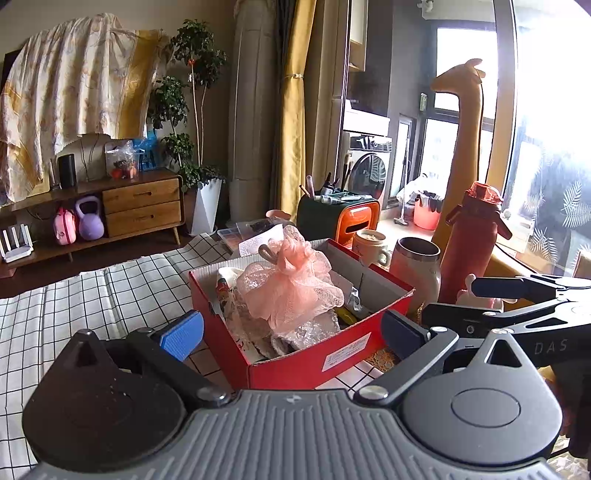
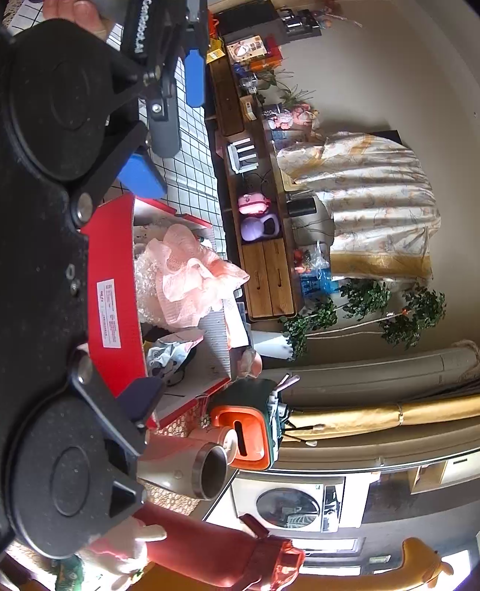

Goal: Organize soft objects

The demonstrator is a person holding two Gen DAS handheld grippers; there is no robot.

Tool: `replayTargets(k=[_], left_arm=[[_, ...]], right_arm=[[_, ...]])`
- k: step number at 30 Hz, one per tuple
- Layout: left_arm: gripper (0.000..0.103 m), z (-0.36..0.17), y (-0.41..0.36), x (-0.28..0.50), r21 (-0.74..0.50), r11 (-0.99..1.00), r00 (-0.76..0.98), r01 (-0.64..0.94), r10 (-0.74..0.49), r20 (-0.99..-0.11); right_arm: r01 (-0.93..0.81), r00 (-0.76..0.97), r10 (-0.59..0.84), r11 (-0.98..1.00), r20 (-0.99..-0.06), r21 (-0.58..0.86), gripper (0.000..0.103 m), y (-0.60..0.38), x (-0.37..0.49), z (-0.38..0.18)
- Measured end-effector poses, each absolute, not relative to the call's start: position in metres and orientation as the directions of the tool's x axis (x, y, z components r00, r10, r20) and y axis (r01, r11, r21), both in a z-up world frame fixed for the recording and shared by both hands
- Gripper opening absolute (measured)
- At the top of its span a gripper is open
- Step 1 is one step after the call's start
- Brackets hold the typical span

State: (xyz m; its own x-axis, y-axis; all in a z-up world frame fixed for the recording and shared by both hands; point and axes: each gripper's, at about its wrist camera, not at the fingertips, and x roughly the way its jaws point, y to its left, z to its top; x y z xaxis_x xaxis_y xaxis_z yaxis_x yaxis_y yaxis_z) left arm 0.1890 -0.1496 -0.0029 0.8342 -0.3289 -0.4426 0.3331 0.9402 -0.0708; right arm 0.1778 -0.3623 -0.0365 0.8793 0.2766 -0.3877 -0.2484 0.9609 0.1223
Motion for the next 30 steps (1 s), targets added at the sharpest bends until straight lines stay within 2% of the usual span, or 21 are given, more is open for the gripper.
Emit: replayTargets(k=[30], left_arm=[[0.103, -0.011, -0.148, 0.185, -0.109, 0.939, 0.820, 0.326, -0.338, -0.462]], right_arm=[[-0.228, 0.890, 0.260, 0.965, -0.373, 0.129, 0.103, -0.363, 0.164, -0.039]])
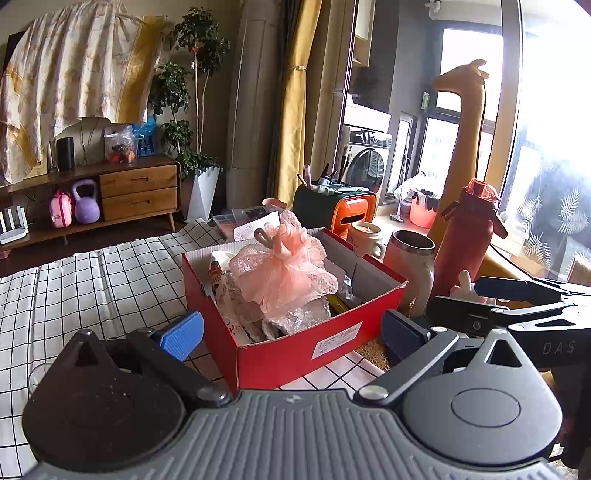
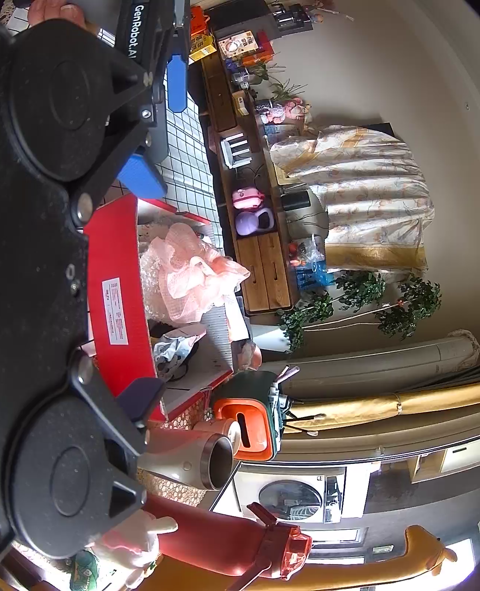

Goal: Organize soft objects

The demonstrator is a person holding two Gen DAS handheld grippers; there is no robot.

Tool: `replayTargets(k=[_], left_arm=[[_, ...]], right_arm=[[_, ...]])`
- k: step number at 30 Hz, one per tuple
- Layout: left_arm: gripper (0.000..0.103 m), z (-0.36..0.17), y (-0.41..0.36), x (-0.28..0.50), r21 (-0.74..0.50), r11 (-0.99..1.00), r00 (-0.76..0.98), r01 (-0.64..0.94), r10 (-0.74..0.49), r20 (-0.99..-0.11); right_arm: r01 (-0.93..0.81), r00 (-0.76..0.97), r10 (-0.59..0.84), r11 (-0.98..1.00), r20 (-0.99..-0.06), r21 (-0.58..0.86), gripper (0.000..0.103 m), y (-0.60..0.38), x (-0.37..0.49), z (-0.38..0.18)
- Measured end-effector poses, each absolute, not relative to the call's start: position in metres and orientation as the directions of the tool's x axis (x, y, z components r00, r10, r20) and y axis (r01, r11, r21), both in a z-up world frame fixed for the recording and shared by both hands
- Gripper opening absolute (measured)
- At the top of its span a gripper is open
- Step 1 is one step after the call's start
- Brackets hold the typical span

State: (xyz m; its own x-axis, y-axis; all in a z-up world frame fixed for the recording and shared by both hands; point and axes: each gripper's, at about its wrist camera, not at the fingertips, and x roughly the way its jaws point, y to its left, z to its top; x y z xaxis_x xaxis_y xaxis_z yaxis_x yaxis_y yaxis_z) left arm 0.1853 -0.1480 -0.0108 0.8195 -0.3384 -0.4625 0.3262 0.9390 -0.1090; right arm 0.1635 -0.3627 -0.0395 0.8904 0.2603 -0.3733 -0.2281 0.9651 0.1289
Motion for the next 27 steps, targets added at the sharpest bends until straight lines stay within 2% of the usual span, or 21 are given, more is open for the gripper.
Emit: replayTargets(k=[27], left_arm=[[0.103, -0.0109, -0.1445, 0.1802, -0.121, 0.942, 0.821, 0.314, -0.333, -0.464]], right_arm=[[-0.229, 0.889, 0.262, 0.965, -0.375, 0.130, 0.103, -0.3610, 0.1622, -0.0393]])
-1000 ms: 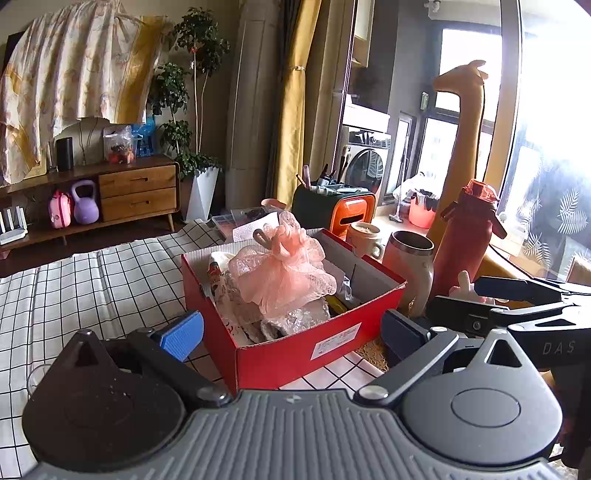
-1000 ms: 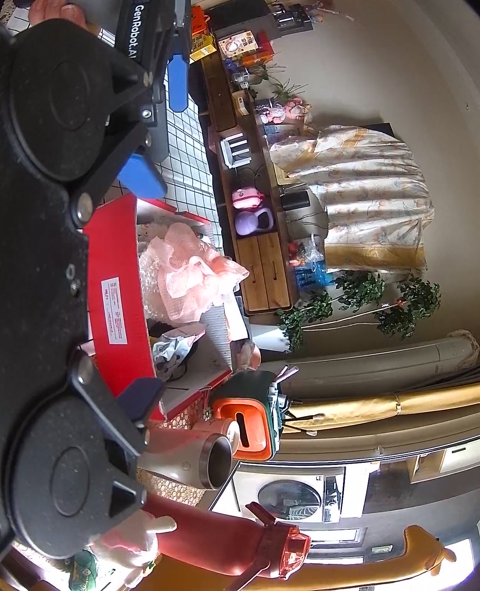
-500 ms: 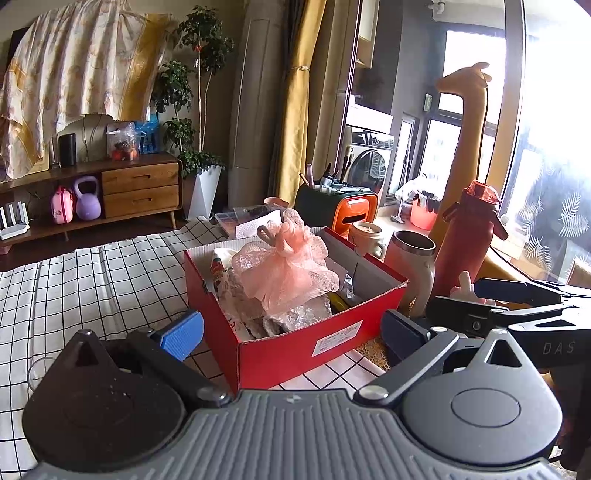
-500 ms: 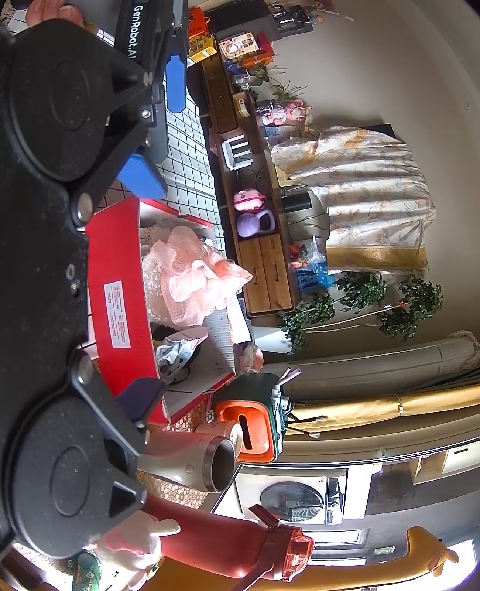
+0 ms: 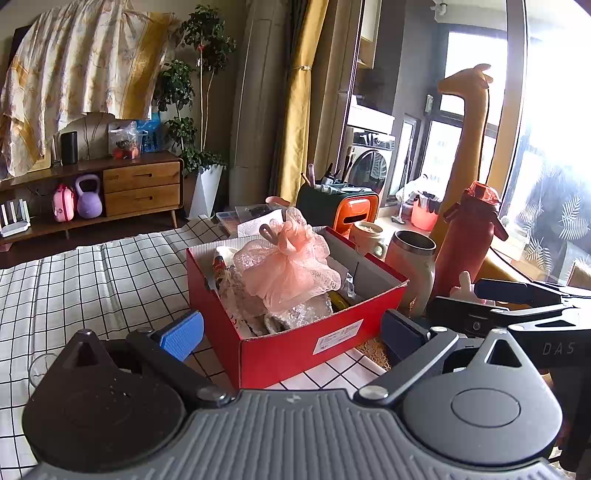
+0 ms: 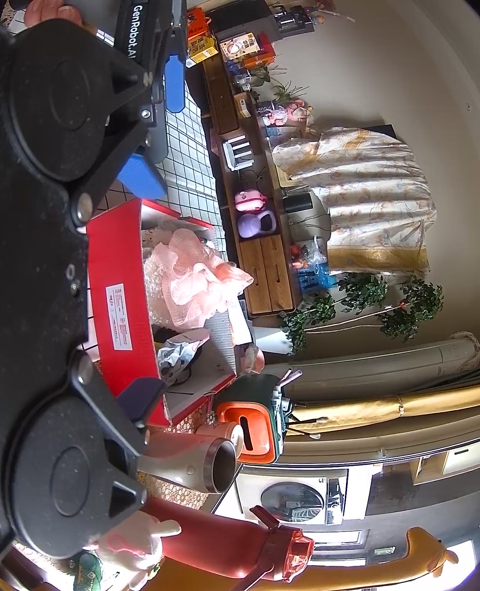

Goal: Organize soft objects

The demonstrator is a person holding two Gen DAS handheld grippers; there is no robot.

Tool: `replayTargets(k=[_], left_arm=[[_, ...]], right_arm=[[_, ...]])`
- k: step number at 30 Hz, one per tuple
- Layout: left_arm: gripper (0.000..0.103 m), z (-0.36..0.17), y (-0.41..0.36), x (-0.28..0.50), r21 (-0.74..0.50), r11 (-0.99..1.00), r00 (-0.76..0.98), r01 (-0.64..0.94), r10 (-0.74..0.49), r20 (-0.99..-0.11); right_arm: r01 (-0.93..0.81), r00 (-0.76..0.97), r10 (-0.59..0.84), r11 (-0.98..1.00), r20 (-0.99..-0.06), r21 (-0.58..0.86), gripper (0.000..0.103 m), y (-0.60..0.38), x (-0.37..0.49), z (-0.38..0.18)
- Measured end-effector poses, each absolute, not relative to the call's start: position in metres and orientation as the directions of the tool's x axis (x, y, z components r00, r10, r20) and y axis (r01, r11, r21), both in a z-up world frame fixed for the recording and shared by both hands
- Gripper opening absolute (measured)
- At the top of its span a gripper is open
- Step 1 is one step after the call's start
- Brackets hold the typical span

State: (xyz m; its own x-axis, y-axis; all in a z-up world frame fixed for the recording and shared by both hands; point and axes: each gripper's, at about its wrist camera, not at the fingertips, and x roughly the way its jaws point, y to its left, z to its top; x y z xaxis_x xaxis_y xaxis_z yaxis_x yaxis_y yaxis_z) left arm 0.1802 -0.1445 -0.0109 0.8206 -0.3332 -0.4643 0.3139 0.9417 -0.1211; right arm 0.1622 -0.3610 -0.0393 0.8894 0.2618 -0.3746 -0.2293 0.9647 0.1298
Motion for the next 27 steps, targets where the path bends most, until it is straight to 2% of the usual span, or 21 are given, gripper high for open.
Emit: replayTargets(k=[27], left_arm=[[0.103, -0.0148, -0.1402, 0.1784, -0.145, 0.938, 0.814, 0.315, -0.346, -0.467]], right_arm=[[-0.226, 0.889, 0.259, 0.965, -0.377, 0.130, 0.103, -0.3583, 0.1609, -0.0422]])
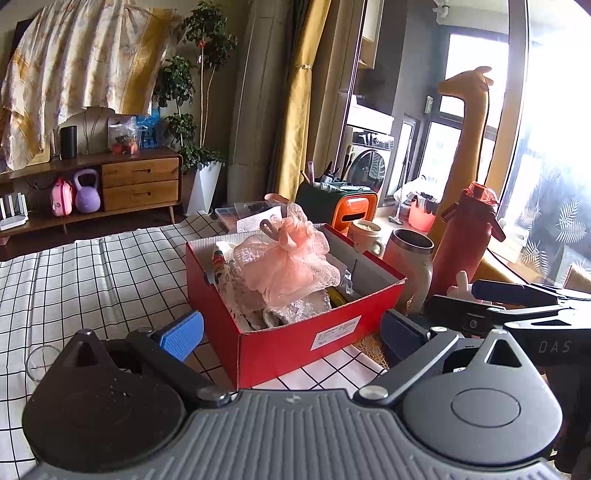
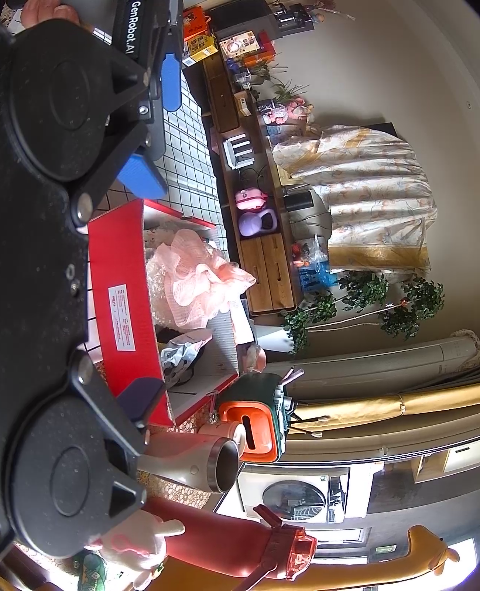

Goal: Organize soft objects

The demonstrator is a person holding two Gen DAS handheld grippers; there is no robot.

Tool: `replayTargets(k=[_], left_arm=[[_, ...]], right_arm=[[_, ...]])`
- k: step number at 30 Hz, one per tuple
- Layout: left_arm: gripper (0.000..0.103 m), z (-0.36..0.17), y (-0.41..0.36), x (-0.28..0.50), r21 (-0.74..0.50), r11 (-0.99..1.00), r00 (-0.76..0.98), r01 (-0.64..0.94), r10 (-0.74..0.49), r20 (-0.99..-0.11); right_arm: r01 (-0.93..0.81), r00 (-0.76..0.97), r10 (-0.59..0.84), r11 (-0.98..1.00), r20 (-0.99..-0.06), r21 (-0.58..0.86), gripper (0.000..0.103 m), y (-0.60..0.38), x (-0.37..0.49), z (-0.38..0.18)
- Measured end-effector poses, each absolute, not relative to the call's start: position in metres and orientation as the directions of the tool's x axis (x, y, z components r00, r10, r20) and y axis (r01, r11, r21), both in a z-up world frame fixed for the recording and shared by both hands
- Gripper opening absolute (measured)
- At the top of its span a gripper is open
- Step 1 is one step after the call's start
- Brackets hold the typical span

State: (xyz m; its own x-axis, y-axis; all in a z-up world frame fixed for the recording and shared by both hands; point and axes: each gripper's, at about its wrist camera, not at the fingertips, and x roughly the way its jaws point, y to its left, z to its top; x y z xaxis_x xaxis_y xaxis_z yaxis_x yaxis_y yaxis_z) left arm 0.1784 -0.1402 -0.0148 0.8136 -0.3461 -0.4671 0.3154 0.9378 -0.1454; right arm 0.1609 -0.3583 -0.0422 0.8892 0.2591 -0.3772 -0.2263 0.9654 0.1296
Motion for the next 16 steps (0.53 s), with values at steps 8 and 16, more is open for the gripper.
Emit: replayTargets(k=[8, 16], left_arm=[[0.103, -0.0132, -0.1406, 0.1773, -0.144, 0.938, 0.819, 0.316, -0.346, -0.457], [0.103, -0.0135, -0.1399, 0.1767, -0.143, 0.938, 0.819, 0.315, -0.345, -0.458]], right_arm=[[-0.227, 0.890, 0.260, 0.965, -0.375, 0.129, 0.103, -0.3531, 0.1569, -0.0469], [-0.220, 0.890, 0.250, 0.968, -0.380, 0.122, 0.103, -0.3514, 0.1557, -0.0454]])
